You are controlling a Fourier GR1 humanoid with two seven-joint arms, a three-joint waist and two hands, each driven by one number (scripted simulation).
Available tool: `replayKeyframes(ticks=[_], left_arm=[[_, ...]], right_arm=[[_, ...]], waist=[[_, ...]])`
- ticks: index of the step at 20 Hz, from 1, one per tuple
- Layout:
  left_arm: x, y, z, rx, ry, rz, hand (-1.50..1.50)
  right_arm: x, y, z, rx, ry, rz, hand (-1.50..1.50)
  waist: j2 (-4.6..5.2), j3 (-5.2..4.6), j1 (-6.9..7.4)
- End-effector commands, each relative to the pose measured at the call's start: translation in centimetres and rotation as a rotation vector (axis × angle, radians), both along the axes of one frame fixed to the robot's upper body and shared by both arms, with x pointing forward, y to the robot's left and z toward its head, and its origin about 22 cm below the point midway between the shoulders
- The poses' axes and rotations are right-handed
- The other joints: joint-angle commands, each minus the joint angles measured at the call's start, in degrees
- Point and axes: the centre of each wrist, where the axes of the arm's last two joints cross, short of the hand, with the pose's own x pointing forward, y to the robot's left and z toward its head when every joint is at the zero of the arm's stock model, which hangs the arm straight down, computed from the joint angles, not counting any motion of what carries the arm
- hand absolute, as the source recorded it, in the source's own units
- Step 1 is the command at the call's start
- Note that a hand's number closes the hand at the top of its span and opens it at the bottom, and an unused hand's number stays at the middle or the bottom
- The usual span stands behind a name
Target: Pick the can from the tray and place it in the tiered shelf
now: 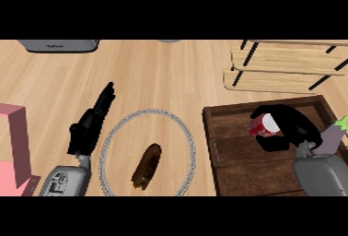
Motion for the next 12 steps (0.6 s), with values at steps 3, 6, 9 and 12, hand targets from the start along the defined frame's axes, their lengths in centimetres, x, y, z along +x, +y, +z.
replayKeyframes(ticks=[3,6,9,12], left_arm=[[-0.9,-0.6,0.9,0.004,0.015,0.007,0.00],[-1.8,-0.4,-0.3,0.011,0.021,-0.007,0.00],[-0.7,-0.5,-1.4,-0.019,-0.002,-0.018,0.00],[-0.3,0.2,1.4,0.003,-0.010,-0.020,0.00]], right_arm=[[0.1,-0.5,-1.4,-0.061,-0.035,0.059,1.50],[0.8,-0.9,-2.4,-0.049,-0.075,0.055,1.50],[-1.2,6.6,-1.3,-0.019,-0.102,0.012,1.50],[-2.2,12.9,-1.0,-0.007,-0.104,-0.065,1.50]], waist=[[0.10,0.12,0.14],[0.14,0.12,0.23],[0.09,0.08,-0.10],[-0.02,0.09,0.67]])
